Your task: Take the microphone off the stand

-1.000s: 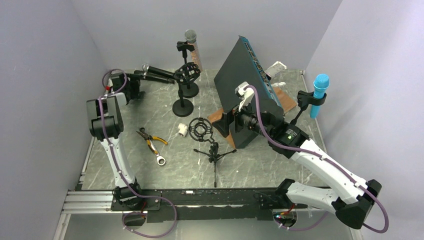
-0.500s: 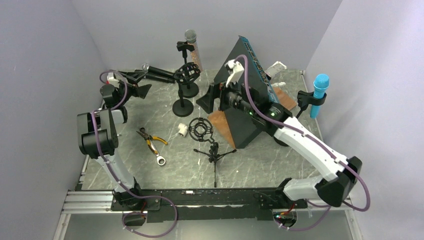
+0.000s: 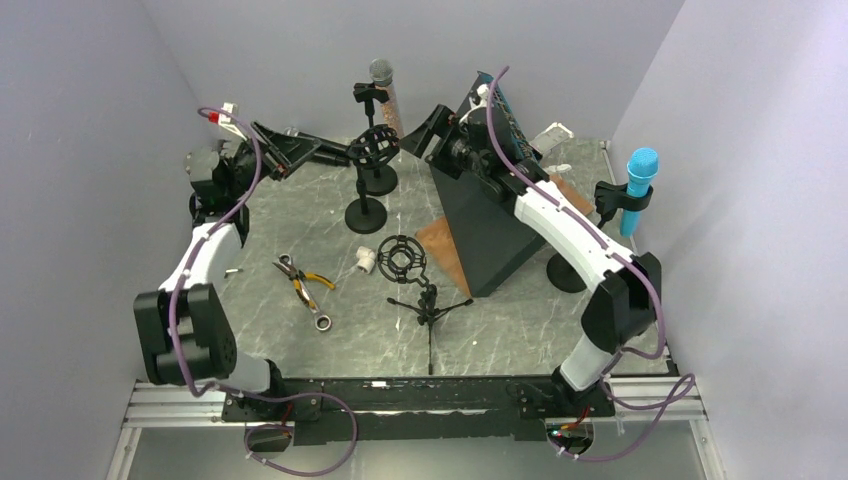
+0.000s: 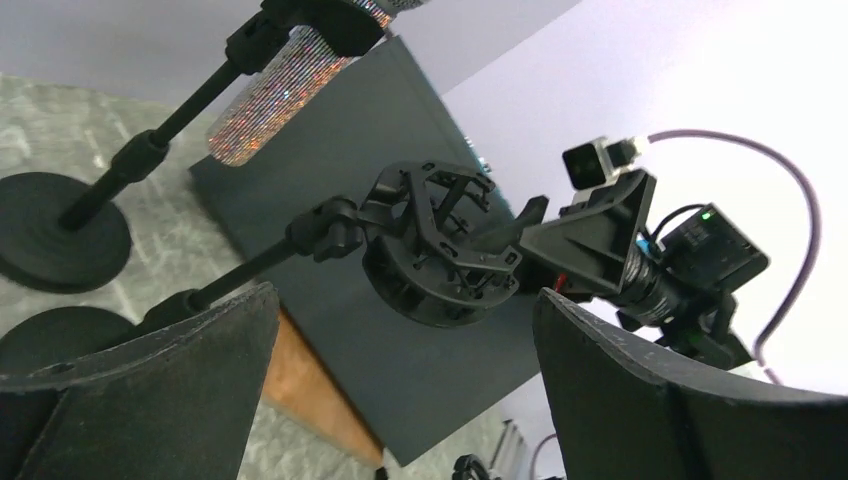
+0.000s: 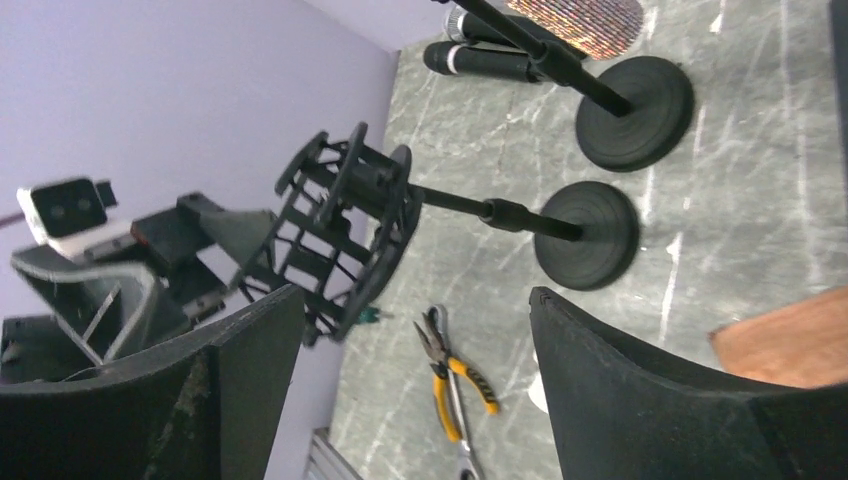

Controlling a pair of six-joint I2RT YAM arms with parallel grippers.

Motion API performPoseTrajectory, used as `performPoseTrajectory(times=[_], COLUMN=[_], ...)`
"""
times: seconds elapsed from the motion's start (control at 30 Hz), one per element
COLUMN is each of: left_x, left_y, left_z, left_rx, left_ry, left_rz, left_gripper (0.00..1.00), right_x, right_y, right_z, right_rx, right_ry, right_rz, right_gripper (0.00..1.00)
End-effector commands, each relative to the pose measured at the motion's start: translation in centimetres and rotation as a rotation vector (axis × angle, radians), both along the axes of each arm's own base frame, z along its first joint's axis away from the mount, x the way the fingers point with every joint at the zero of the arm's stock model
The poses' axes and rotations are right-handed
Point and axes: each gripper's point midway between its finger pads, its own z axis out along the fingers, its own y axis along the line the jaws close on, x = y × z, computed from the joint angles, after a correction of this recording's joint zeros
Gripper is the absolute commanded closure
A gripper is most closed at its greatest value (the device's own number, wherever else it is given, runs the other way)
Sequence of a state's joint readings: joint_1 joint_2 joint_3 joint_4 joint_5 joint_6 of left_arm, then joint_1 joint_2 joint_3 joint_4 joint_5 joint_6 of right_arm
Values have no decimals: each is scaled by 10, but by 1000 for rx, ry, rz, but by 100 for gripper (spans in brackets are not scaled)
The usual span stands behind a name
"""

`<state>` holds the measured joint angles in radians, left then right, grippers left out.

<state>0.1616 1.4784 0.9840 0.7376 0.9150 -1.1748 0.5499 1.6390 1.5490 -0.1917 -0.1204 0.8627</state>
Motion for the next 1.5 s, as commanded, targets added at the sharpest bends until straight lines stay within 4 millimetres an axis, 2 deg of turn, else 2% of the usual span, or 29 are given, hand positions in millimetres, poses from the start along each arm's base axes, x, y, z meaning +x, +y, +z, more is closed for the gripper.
performPoseTrajectory(times=[0.0, 0.13, 0.2, 0.33, 0.47, 0.7, 0.87, 0.97, 1.13, 1.3, 1.37, 1.47], left_x=[-1, -4, -4, -4, -6, -7, -11, -12, -13, -16, -19, -20], left_y=[7, 5, 5, 6, 5, 3, -10, -22, -28, -42, -56, -63], left_z=[-34, -33, -34, -37, -33, -32, -18, -13, -5, 4, 4, -2], left_rx=[227, 239, 249, 278, 321, 350, 340, 378, 353, 314, 326, 333], left_ry=[77, 68, 72, 82, 63, 36, -14, 1, 40, 32, 26, 63], left_rz=[88, 85, 84, 97, 110, 107, 47, 27, 29, -12, -40, -51], left_gripper=[1, 1, 1, 1, 1, 1, 1, 1, 1, 1, 1, 0], right_x=[12, 20, 25, 31, 28, 16, 4, -2, -5, -6, -7, -11], right_y=[25, 43, 46, 48, 54, 56, 51, 50, 39, 37, 38, 34], right_z=[38, 22, 12, 5, -1, 1, 5, 7, 14, 18, 23, 34], right_rx=[153, 154, 149, 128, 130, 147, 170, 207, 229, 217, 222, 202], right_ry=[-20, 15, 32, 26, 50, 60, 80, 112, 143, 171, 166, 146], right_rz=[8, 20, 13, -6, 16, 66, 144, 222, 266, 293, 302, 303], right_gripper=[18, 24, 28, 33, 46, 61, 81, 100, 100, 100, 100, 100])
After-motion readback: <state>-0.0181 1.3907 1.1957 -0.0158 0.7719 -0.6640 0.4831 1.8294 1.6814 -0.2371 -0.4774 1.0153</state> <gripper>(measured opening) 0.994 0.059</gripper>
